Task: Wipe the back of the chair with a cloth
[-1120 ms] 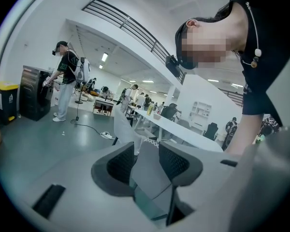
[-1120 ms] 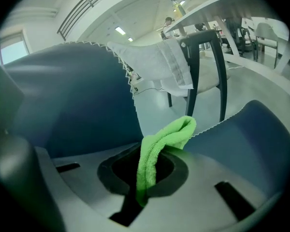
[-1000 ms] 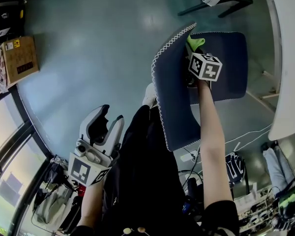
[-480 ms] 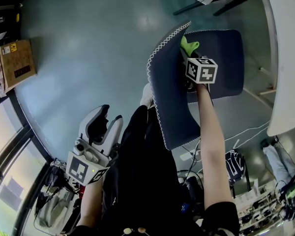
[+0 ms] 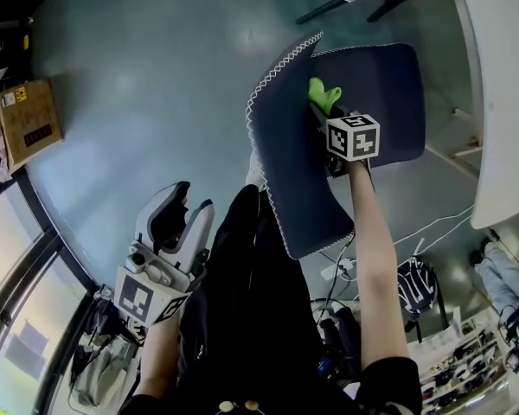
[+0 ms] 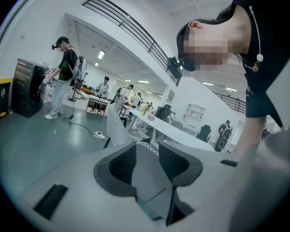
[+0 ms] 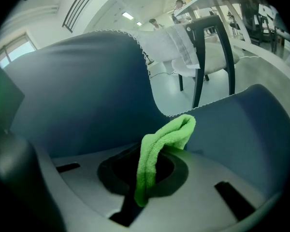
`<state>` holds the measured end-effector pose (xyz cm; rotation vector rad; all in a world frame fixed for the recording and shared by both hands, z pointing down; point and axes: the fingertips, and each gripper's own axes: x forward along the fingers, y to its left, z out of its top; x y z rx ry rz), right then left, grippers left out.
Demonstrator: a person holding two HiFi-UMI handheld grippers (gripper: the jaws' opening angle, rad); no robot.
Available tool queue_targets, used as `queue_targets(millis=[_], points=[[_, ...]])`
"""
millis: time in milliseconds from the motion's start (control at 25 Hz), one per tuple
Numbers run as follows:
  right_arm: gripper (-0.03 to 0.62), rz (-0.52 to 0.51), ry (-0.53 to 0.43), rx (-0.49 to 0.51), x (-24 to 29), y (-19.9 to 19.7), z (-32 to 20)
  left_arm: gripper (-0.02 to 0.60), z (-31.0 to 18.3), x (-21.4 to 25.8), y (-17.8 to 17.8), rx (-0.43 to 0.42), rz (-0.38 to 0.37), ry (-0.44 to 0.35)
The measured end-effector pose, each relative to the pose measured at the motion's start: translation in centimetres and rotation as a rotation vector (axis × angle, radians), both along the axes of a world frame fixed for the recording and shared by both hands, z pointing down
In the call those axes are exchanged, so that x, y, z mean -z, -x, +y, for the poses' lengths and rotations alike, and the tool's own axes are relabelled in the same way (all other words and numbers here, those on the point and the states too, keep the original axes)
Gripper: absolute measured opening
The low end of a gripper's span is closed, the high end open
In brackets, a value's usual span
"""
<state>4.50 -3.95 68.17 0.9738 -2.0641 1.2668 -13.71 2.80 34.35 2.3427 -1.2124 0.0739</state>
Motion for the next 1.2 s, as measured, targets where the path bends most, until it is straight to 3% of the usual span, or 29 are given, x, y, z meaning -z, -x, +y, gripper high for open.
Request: queue_targets(millis=[1200], points=[[0.020, -0.104, 0.150, 0.098, -0.1, -2.9, 13.0, 0.144, 1.5, 0.3, -5.1, -0.140, 0.001, -0.017]])
